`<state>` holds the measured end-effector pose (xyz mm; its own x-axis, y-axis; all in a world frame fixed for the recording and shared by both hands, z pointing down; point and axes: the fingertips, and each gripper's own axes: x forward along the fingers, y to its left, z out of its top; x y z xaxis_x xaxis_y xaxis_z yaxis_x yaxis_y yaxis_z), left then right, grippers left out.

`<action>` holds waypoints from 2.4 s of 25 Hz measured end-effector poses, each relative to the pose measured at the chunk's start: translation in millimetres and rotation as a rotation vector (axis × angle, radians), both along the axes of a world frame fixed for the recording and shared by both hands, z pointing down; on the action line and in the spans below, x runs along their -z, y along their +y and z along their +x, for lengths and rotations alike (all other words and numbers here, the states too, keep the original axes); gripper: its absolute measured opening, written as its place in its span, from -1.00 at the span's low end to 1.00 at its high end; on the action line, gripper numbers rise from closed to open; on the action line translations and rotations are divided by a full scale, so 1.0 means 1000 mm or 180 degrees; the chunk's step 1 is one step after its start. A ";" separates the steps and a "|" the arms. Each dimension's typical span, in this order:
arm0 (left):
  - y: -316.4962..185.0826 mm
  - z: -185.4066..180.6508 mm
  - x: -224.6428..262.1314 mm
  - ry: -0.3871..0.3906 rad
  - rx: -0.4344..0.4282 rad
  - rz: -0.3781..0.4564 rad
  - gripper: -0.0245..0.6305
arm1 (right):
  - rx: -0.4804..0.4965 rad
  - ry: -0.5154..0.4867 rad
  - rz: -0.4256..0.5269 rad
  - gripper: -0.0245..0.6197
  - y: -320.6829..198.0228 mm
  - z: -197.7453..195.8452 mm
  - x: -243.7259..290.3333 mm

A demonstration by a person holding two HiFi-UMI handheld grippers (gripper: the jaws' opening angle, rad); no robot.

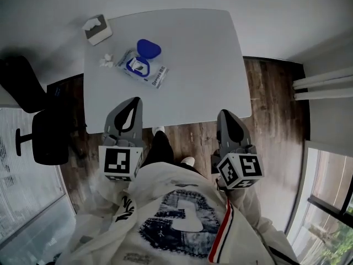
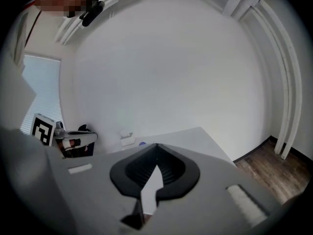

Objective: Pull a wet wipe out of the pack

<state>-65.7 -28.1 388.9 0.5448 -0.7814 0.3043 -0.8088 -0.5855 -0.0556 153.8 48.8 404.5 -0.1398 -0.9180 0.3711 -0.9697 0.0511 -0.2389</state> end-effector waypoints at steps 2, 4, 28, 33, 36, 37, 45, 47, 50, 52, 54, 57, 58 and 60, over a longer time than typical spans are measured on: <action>-0.018 -0.017 -0.003 0.0022 0.0087 -0.0058 -0.91 | 0.0067 0.0007 -0.0015 -0.90 -0.022 -0.013 -0.001; -0.034 -0.033 -0.005 0.0025 0.0178 -0.0085 -0.91 | 0.0140 0.0012 -0.0025 -0.90 -0.043 -0.025 -0.001; -0.117 -0.113 -0.032 0.0139 0.0231 -0.0304 -0.91 | 0.0627 0.0148 -0.0130 -0.90 -0.177 -0.145 -0.007; -0.120 -0.113 -0.033 0.0164 0.0233 -0.0338 -0.91 | 0.0657 0.0174 -0.0176 -0.90 -0.181 -0.147 -0.005; -0.122 -0.106 -0.037 0.0139 0.0230 -0.0380 -0.91 | 0.0631 0.0173 -0.0180 -0.90 -0.187 -0.141 -0.006; -0.122 -0.103 -0.038 0.0124 0.0228 -0.0394 -0.91 | 0.0639 0.0170 -0.0177 -0.90 -0.189 -0.140 -0.006; -0.127 -0.085 -0.036 0.0051 0.0371 -0.0425 -0.91 | 0.0808 0.0109 -0.0142 -0.90 -0.213 -0.128 -0.005; -0.129 -0.081 -0.037 0.0025 0.0418 -0.0434 -0.91 | 0.0855 0.0087 -0.0143 -0.90 -0.218 -0.124 -0.006; -0.133 -0.076 -0.040 0.0030 0.0542 -0.0467 -0.91 | 0.0922 0.0035 -0.0165 -0.90 -0.223 -0.116 -0.009; -0.134 -0.072 -0.045 0.0006 0.0610 -0.0518 -0.91 | 0.0943 -0.0026 -0.0208 -0.90 -0.224 -0.109 -0.012; -0.134 -0.066 -0.051 -0.0050 0.0636 -0.0588 -0.91 | 0.0953 -0.0036 -0.0239 -0.90 -0.225 -0.101 -0.015; -0.134 -0.053 -0.060 -0.0059 0.0601 -0.0690 -0.73 | 0.0965 -0.0032 -0.0265 -0.90 -0.225 -0.090 -0.019; -0.133 -0.049 -0.062 -0.0042 0.0586 -0.0728 -0.64 | 0.0971 -0.0038 -0.0271 -0.90 -0.226 -0.088 -0.020; -0.132 -0.043 -0.068 -0.0034 0.0580 -0.0790 -0.62 | 0.0979 -0.0059 -0.0281 -0.90 -0.226 -0.083 -0.021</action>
<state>-108.7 -159.9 456.5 0.3983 -0.7671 0.5029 -0.9018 -0.4276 0.0620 70.7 -177.2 426.0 -0.4133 -0.7960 0.4423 -0.9074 0.3194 -0.2731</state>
